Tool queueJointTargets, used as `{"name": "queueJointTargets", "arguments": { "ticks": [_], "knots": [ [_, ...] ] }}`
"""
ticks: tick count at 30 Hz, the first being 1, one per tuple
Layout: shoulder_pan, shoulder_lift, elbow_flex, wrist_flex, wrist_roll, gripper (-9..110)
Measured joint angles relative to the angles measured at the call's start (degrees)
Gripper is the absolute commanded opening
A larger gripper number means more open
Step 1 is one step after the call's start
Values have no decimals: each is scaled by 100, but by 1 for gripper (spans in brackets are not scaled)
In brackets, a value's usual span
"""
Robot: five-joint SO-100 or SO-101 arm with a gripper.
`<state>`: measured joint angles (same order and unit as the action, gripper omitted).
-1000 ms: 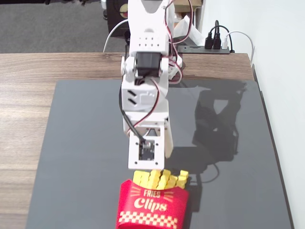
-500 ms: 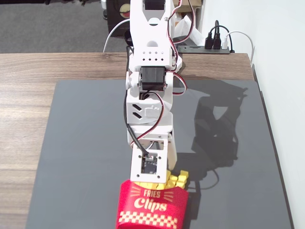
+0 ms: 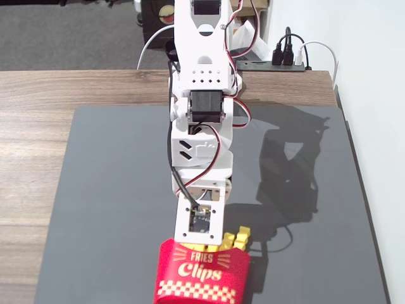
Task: Grab a fry
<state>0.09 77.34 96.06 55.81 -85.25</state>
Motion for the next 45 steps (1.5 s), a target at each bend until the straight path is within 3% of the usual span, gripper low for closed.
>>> {"name": "queueJointTargets", "arguments": {
  "ticks": [10, 30, 38, 45],
  "knots": [
    [-97, 431, 501, 35, 334, 1],
    [-132, 3814, 3718, 141, 431, 1],
    [-88, 4729, 3647, 1327, 422, 1],
    [123, 5019, 2628, 2628, 220, 1]
  ]
}}
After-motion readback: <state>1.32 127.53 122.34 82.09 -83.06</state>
